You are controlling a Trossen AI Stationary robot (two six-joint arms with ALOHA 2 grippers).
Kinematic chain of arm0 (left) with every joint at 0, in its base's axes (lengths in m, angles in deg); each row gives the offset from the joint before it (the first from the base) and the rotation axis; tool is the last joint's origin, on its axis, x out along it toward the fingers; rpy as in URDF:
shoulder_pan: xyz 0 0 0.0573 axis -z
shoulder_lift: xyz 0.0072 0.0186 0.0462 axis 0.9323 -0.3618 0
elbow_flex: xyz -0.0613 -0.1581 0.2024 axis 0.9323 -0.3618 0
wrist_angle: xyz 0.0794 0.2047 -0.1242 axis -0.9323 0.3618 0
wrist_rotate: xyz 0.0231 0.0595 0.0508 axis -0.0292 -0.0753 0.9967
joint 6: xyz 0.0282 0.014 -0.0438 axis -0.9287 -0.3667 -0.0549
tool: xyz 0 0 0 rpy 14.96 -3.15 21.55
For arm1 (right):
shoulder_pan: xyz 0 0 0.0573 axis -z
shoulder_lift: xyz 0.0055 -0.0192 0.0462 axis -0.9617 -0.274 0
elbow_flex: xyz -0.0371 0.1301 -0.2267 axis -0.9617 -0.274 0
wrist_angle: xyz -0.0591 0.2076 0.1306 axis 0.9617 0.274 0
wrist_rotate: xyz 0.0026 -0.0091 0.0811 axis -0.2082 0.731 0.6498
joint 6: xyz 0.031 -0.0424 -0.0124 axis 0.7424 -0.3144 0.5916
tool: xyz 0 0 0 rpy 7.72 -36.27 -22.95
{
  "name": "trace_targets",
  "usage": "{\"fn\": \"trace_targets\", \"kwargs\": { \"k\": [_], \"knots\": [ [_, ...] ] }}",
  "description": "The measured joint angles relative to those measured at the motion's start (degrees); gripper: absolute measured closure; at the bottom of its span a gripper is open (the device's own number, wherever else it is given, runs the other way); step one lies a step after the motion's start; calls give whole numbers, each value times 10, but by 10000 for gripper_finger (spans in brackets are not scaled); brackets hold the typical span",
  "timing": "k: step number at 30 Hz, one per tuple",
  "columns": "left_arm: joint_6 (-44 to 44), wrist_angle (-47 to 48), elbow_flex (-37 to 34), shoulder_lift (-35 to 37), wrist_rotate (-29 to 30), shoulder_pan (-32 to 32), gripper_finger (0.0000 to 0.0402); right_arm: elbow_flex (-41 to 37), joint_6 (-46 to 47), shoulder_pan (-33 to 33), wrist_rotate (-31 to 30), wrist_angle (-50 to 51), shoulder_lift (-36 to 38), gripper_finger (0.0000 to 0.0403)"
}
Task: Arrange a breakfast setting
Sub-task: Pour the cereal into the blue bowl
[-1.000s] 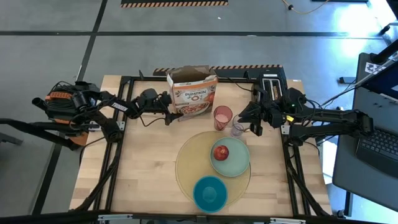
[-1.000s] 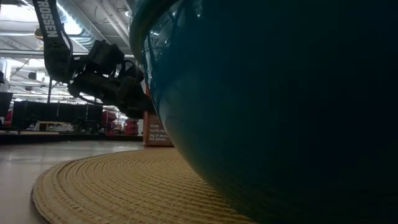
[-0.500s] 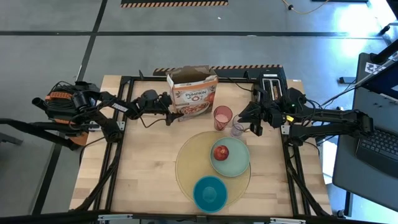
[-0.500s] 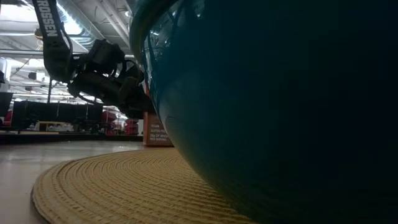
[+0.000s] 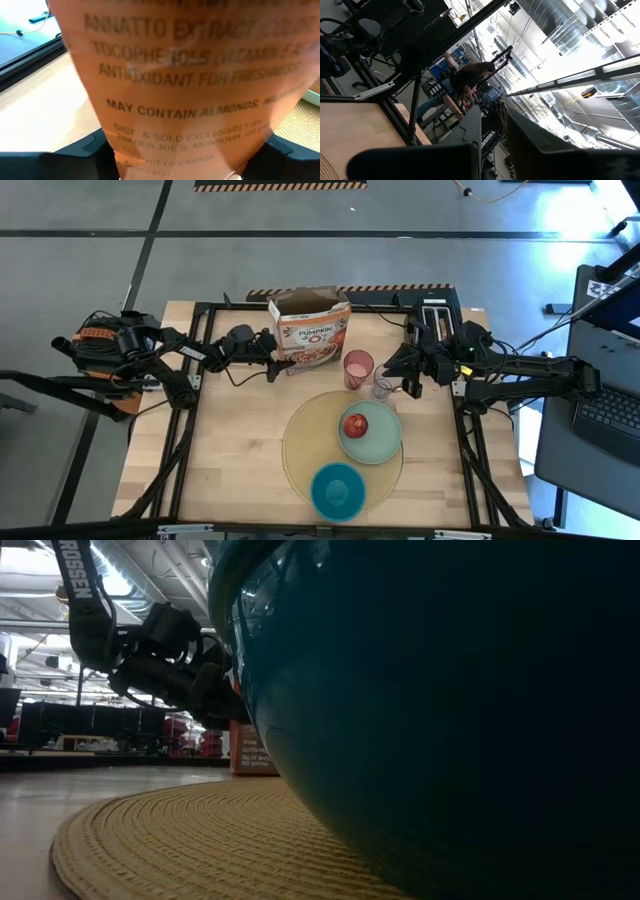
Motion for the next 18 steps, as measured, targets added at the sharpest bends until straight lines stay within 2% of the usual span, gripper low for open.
{"fn": "trace_targets", "kwargs": {
  "k": [18],
  "knots": [
    [-21,9,0,0,-1,0,128,0,0,0,0,1,0,346]
  ]
}}
